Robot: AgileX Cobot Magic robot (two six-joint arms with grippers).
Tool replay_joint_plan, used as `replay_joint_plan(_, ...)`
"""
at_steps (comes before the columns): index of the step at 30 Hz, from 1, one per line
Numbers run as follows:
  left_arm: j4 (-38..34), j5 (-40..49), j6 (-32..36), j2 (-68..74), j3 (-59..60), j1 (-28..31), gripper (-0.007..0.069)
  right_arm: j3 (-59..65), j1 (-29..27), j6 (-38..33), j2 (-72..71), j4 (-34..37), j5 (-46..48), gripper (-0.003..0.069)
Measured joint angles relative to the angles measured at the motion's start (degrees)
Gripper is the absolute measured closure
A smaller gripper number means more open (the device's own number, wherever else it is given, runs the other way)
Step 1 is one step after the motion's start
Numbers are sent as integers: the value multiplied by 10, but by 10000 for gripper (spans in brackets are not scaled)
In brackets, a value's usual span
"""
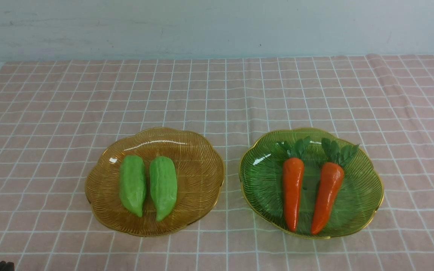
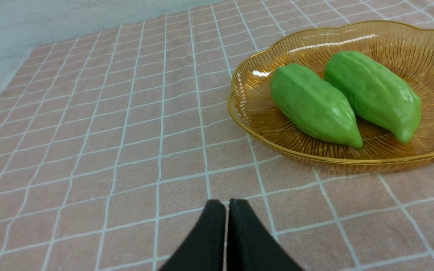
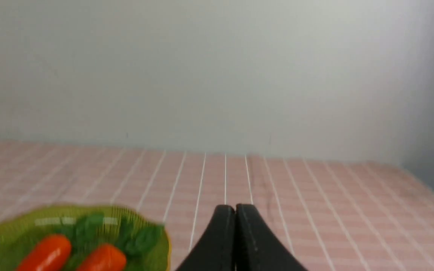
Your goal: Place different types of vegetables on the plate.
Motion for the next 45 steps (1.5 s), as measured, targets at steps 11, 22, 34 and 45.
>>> replay_joint_plan(11,-1,0,0,0,0,0,628,42,0,0,1,15,16,674)
replay_joint_plan(22,-1,0,0,0,0,0,628,42,0,0,1,15,16,674)
replay_joint_plan(34,-1,0,0,0,0,0,628,42,0,0,1,15,16,674)
replay_joint_plan(45,-1,1,0,-24,0,6,628,42,0,0,1,15,16,674)
